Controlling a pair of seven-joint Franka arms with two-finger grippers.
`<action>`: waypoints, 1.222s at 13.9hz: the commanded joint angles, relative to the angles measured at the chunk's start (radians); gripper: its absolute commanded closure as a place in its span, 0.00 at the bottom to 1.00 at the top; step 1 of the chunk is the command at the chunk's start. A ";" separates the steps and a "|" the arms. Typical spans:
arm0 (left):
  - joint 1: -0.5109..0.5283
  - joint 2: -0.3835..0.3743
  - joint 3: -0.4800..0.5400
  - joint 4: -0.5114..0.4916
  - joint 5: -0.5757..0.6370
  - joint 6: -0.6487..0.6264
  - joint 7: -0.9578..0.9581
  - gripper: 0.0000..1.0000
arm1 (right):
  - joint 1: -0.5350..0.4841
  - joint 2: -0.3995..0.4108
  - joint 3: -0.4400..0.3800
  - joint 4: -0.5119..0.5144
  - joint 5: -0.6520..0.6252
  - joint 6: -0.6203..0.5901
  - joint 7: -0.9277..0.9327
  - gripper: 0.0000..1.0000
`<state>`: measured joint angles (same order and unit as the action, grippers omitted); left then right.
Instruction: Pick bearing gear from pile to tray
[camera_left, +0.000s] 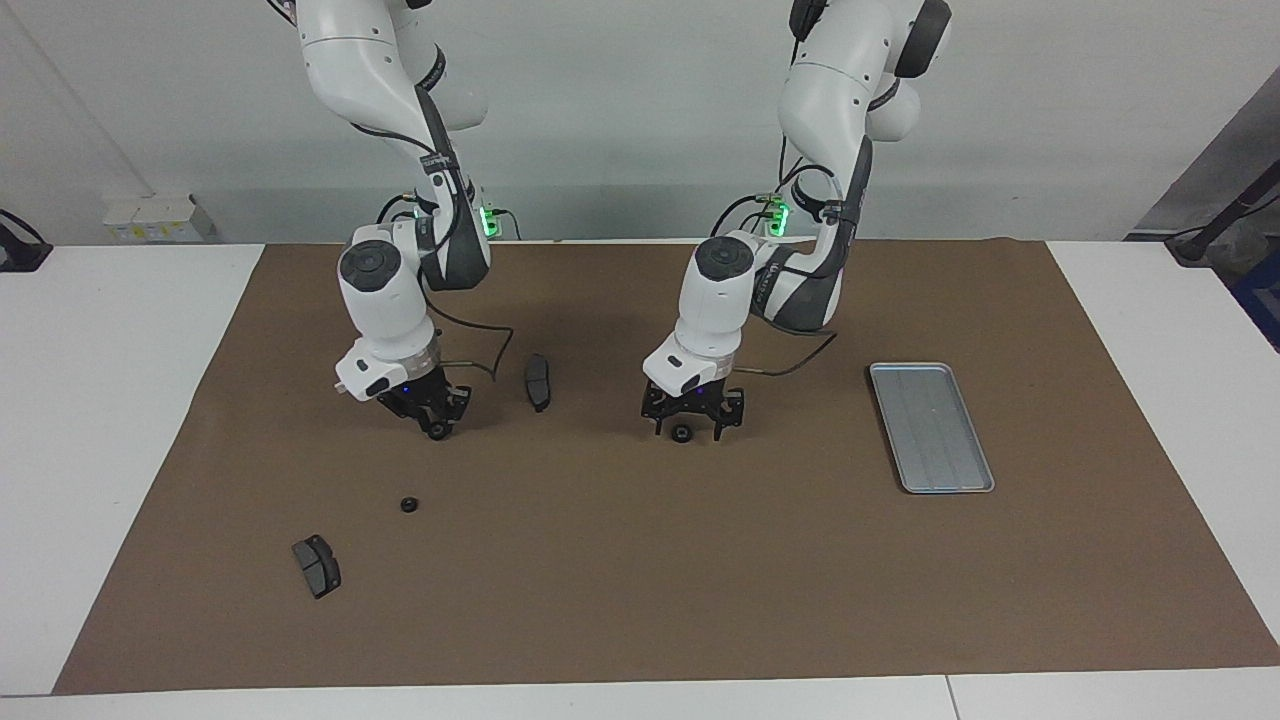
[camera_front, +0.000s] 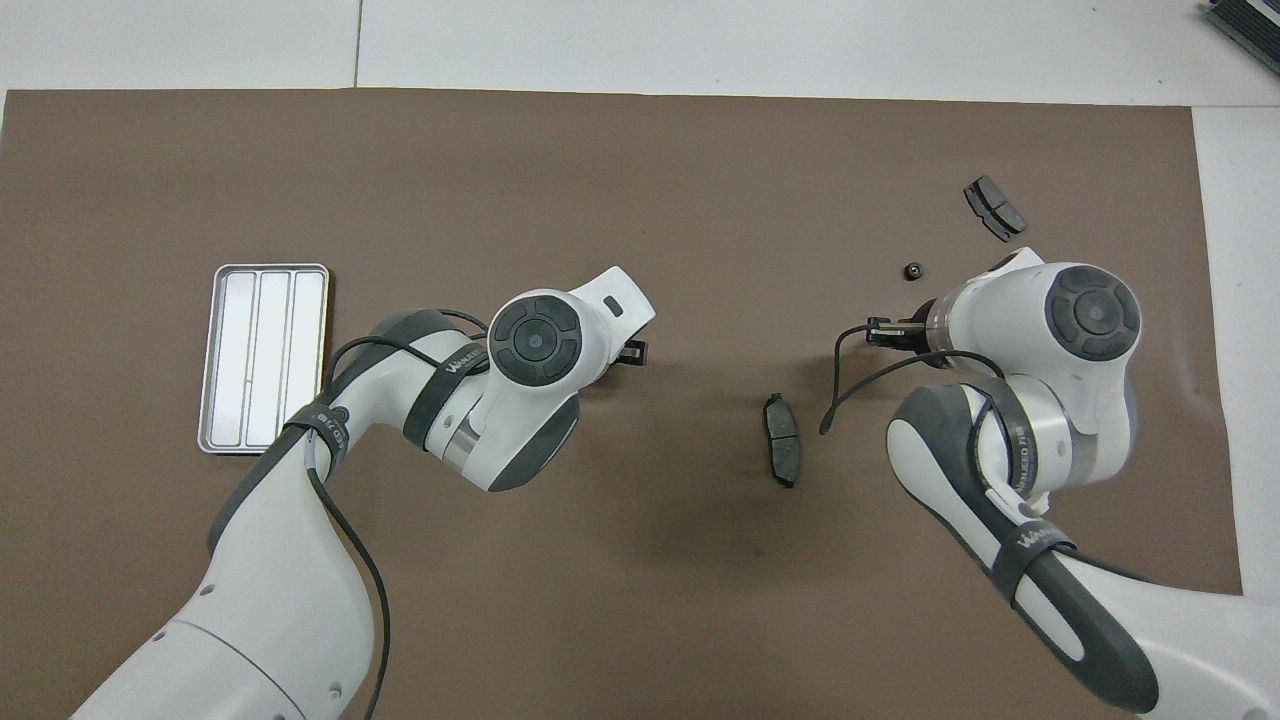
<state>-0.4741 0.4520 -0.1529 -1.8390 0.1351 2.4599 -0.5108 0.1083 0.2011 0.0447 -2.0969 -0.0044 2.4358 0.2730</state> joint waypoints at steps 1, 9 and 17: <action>-0.017 0.001 0.015 -0.019 0.023 0.024 -0.005 0.18 | 0.007 -0.008 0.004 0.029 0.026 -0.034 0.035 1.00; -0.037 -0.013 0.013 -0.045 0.021 -0.001 -0.005 0.48 | 0.051 0.010 0.004 0.104 0.026 -0.075 0.086 1.00; -0.032 -0.012 0.012 -0.034 0.020 -0.012 -0.005 0.86 | 0.054 0.017 0.004 0.138 0.026 -0.090 0.091 1.00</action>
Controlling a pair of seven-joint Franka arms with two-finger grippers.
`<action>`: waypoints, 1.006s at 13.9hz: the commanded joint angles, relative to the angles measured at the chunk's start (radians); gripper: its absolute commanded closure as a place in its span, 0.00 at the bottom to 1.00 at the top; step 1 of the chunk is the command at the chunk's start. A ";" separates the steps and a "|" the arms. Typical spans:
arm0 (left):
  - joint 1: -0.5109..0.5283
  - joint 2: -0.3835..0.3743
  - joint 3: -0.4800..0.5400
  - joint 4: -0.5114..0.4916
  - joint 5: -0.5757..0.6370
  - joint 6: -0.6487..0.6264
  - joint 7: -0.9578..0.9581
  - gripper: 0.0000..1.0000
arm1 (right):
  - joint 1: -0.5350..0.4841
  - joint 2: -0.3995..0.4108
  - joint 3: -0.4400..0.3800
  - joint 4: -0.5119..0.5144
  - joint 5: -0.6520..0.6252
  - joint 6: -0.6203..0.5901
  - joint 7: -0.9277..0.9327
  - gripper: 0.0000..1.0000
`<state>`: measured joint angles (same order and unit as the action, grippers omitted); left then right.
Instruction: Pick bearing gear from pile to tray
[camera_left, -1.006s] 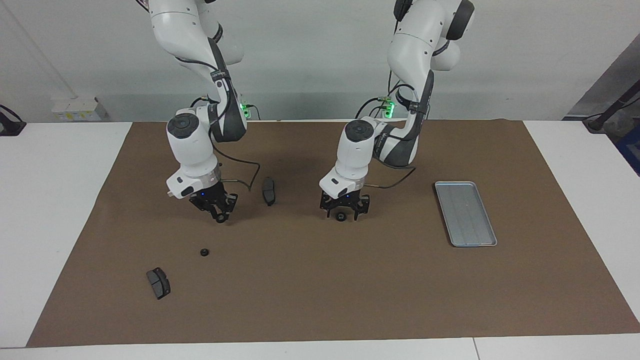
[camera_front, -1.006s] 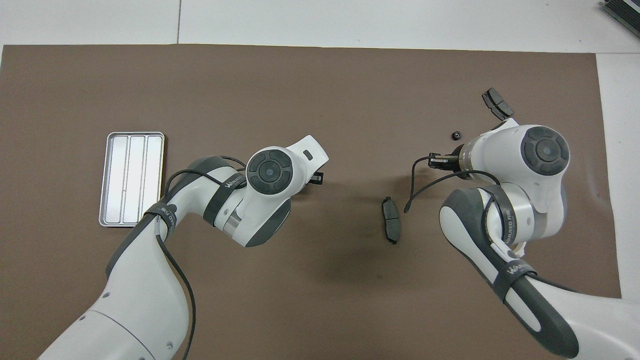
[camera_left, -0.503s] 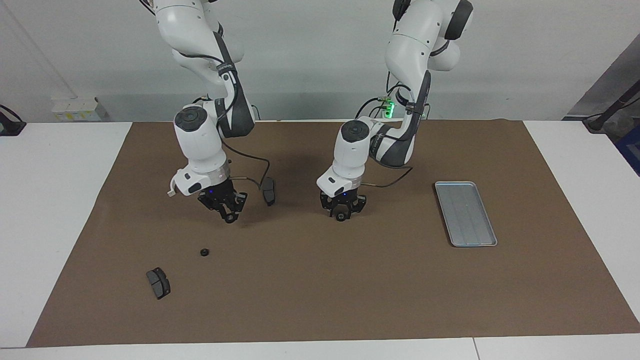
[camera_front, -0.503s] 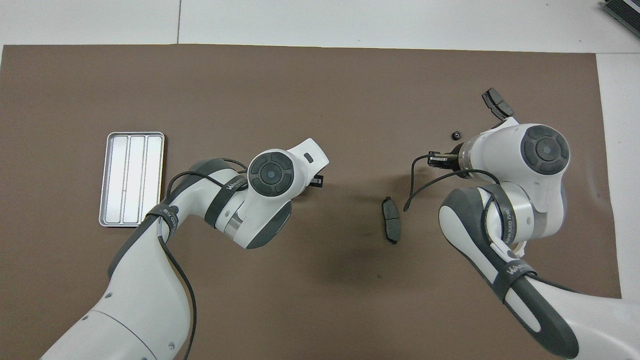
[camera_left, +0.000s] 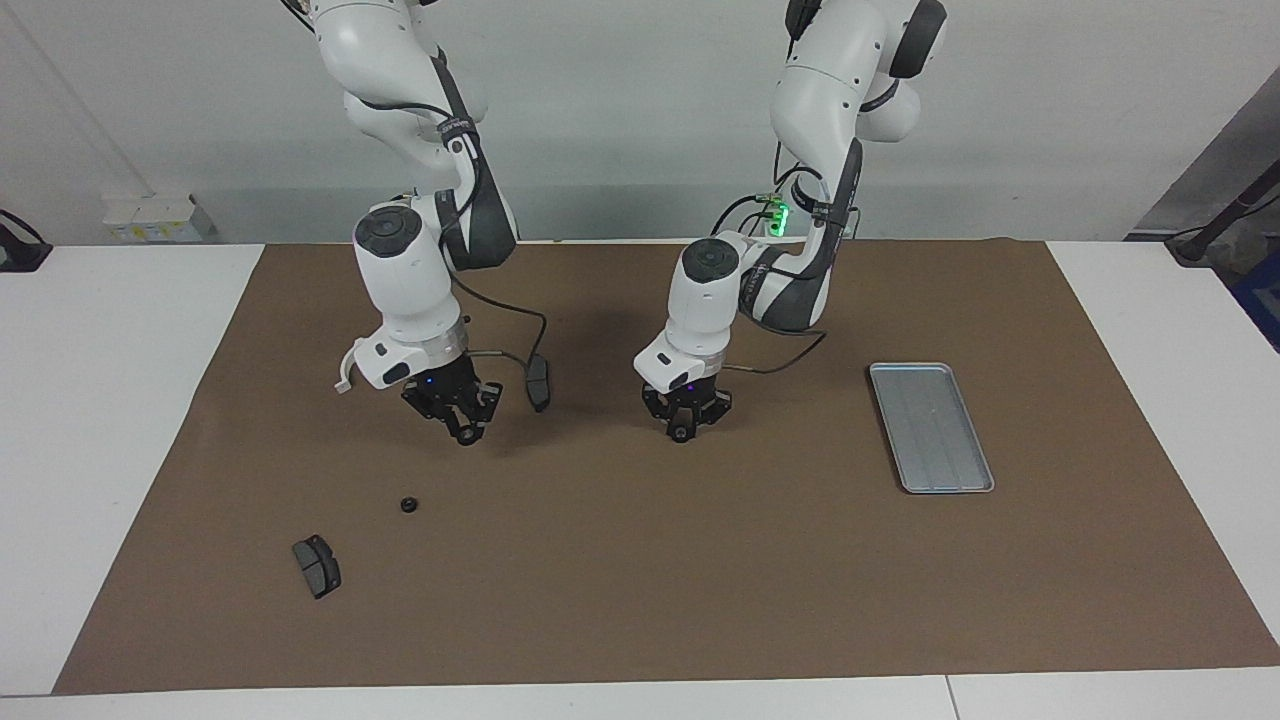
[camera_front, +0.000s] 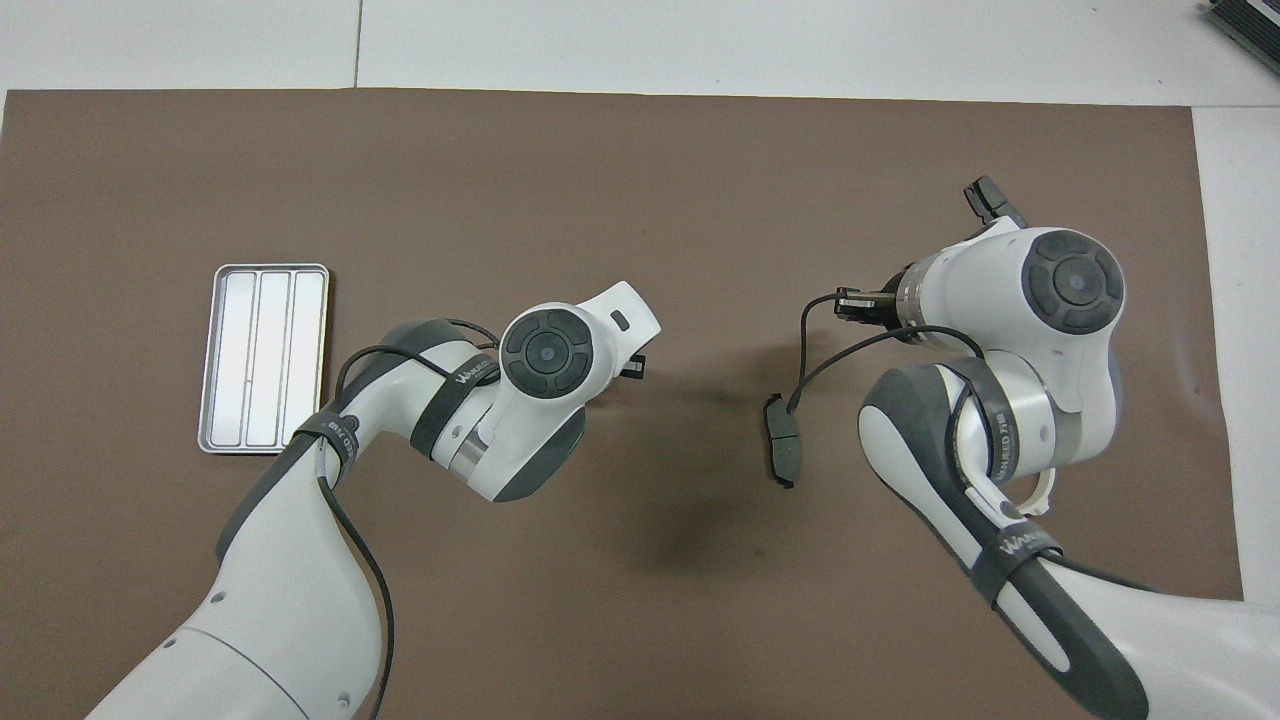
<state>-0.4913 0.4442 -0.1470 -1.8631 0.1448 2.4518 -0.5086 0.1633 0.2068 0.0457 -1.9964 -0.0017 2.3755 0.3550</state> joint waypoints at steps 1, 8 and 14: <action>-0.006 -0.001 0.007 0.010 0.004 -0.023 -0.007 0.87 | 0.001 0.011 0.005 0.051 0.025 -0.041 0.010 1.00; 0.235 0.012 0.012 0.254 -0.050 -0.316 -0.004 0.89 | 0.148 0.063 0.003 0.116 0.022 -0.047 0.215 1.00; 0.508 -0.076 0.012 0.191 -0.051 -0.398 0.135 0.85 | 0.381 0.282 0.002 0.321 -0.007 -0.015 0.548 1.00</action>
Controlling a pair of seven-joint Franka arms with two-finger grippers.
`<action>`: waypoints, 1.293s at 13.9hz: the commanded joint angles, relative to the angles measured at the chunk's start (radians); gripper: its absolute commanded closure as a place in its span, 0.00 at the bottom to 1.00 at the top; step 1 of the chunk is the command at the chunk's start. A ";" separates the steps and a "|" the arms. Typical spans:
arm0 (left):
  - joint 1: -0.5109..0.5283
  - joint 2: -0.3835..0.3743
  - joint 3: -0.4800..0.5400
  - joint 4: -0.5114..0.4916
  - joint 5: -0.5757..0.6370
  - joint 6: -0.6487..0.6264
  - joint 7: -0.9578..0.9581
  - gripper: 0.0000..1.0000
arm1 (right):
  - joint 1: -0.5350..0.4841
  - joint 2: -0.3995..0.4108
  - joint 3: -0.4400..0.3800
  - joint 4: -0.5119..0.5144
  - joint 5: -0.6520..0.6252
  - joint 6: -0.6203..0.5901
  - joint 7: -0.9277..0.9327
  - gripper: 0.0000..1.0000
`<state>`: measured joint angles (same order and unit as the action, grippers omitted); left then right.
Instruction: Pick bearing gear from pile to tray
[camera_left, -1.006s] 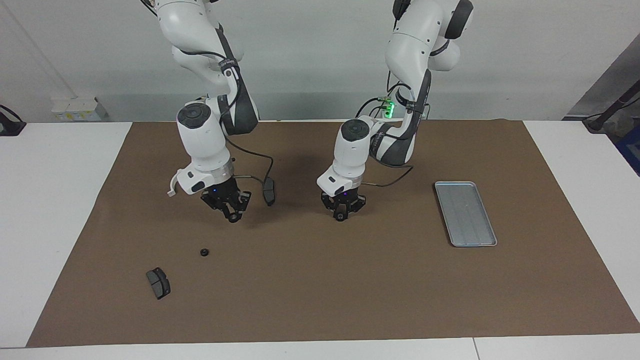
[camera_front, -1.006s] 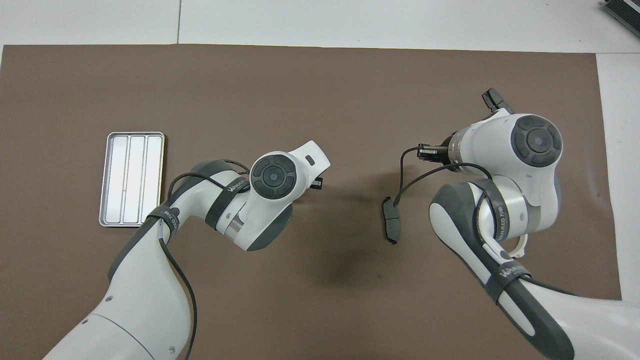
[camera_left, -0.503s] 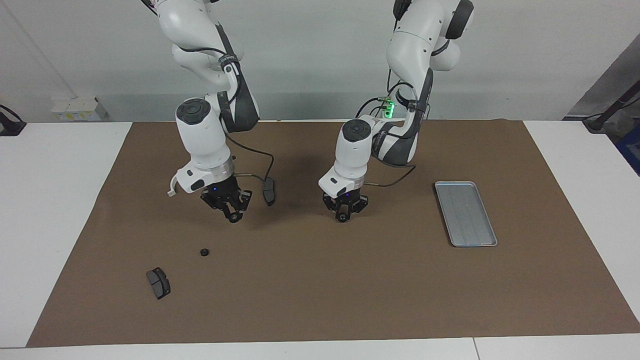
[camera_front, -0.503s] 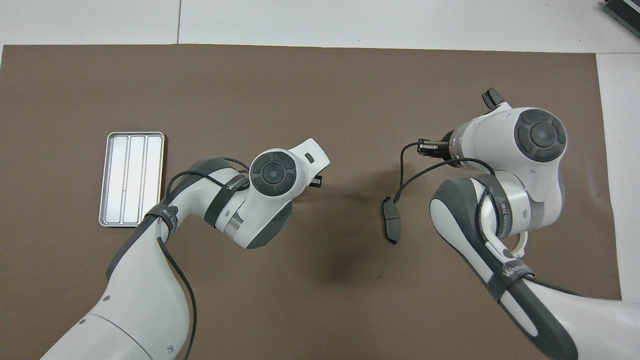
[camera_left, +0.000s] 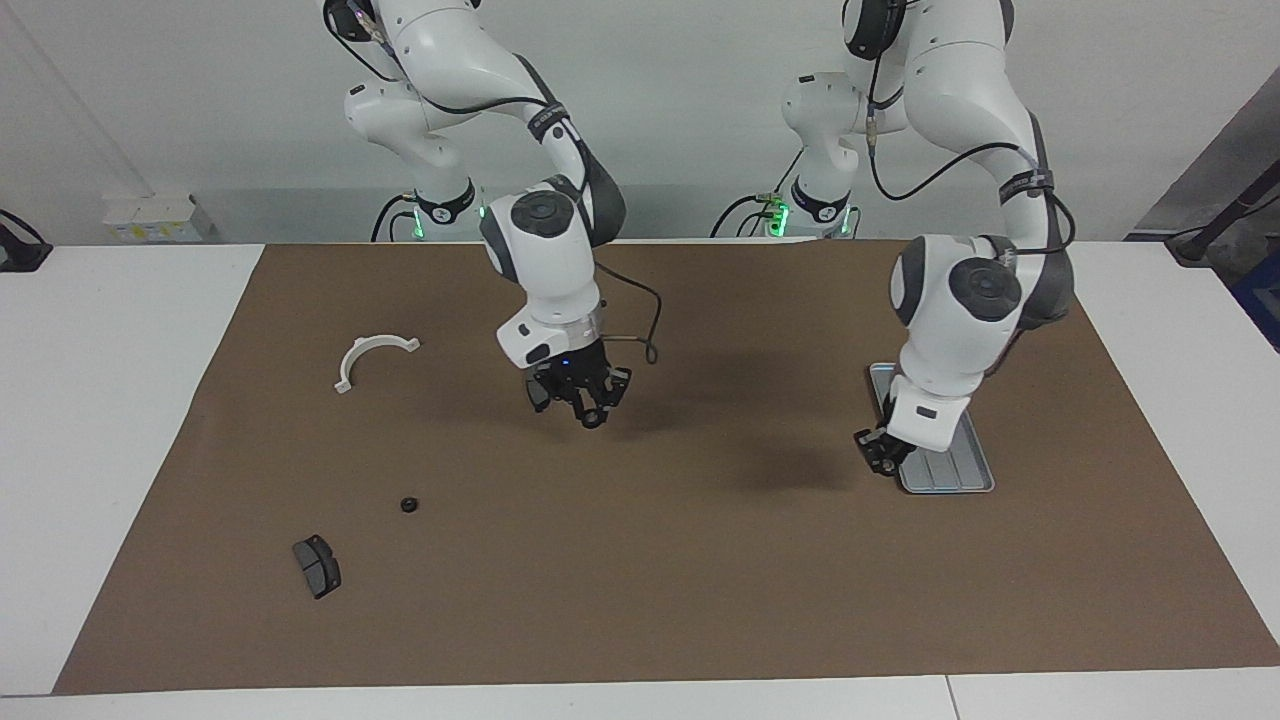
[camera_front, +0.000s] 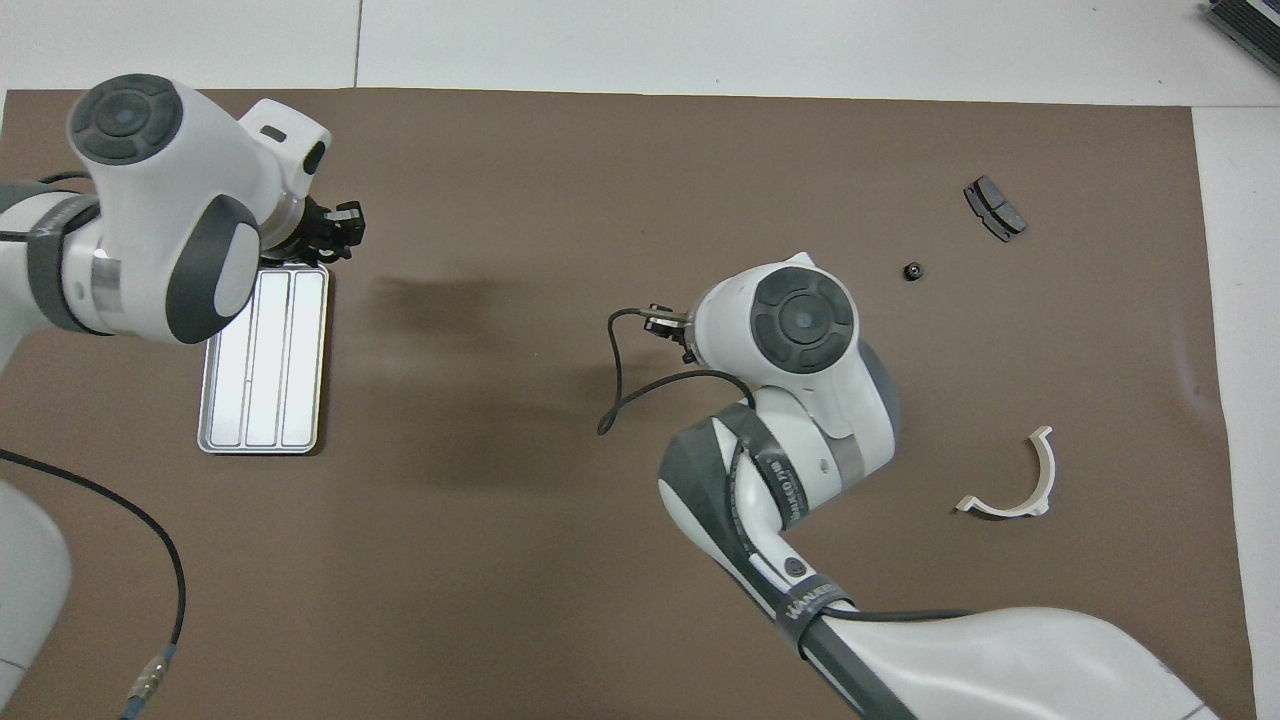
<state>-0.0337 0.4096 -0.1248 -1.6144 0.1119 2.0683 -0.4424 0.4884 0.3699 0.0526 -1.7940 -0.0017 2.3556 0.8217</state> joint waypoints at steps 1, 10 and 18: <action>0.085 -0.052 -0.010 -0.093 -0.020 -0.007 0.143 0.85 | 0.077 0.153 -0.005 0.151 -0.020 0.008 0.112 1.00; 0.195 -0.140 -0.013 -0.401 -0.021 0.273 0.292 0.85 | 0.128 0.187 -0.005 0.168 -0.035 0.045 0.134 0.03; 0.225 -0.138 -0.015 -0.398 -0.021 0.297 0.344 0.16 | -0.042 0.113 -0.011 0.160 -0.032 0.028 -0.038 0.00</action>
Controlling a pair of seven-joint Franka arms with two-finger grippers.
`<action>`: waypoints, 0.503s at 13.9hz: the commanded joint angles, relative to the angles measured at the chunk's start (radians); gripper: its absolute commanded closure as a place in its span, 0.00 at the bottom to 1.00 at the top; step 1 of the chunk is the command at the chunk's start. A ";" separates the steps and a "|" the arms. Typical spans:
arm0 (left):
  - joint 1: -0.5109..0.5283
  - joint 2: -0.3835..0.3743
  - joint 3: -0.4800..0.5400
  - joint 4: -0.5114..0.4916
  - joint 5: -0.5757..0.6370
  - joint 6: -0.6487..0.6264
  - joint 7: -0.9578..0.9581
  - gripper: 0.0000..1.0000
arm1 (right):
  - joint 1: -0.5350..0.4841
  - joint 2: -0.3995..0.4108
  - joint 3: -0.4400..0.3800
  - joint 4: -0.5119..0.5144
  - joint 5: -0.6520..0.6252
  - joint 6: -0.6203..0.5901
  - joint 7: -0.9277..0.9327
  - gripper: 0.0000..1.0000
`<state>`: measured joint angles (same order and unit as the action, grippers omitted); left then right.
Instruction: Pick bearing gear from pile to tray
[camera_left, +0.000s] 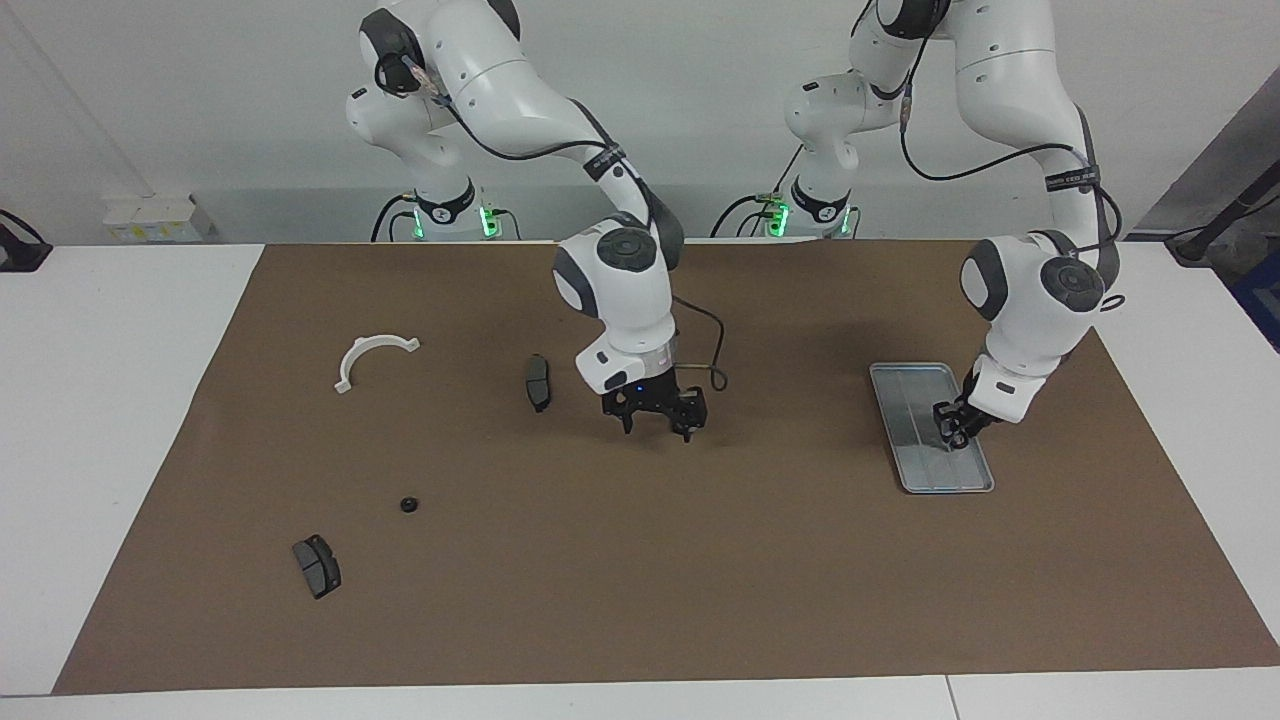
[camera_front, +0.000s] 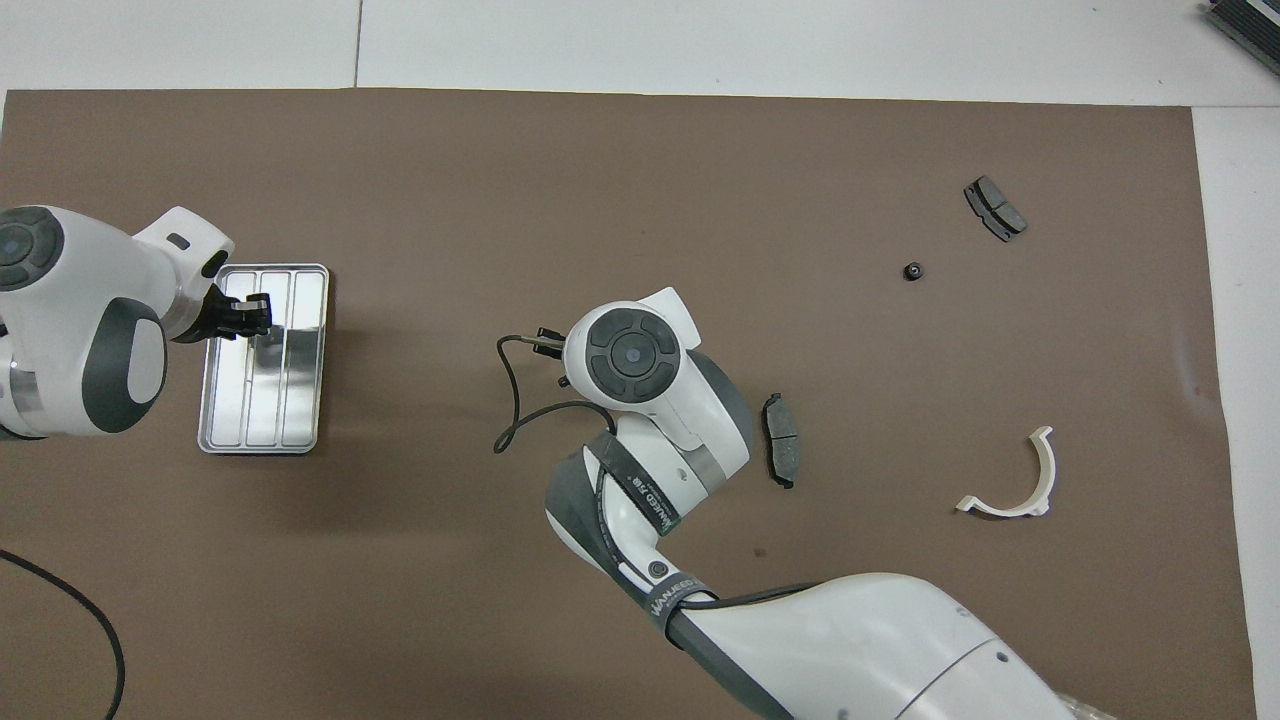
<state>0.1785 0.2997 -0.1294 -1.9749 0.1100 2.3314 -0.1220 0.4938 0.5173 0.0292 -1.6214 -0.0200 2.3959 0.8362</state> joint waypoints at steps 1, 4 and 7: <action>0.012 -0.025 -0.010 -0.032 -0.019 0.034 0.024 0.14 | -0.075 -0.045 0.012 -0.012 -0.014 -0.032 -0.087 0.00; -0.022 -0.004 -0.021 0.039 -0.119 0.037 0.007 0.15 | -0.161 -0.082 0.012 -0.034 -0.014 -0.089 -0.202 0.00; -0.129 0.009 -0.019 0.083 -0.159 0.039 -0.063 0.19 | -0.251 -0.094 0.014 -0.063 -0.014 -0.095 -0.326 0.00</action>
<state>0.1179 0.2993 -0.1589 -1.9200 -0.0279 2.3644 -0.1346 0.2925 0.4524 0.0279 -1.6375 -0.0201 2.3021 0.5728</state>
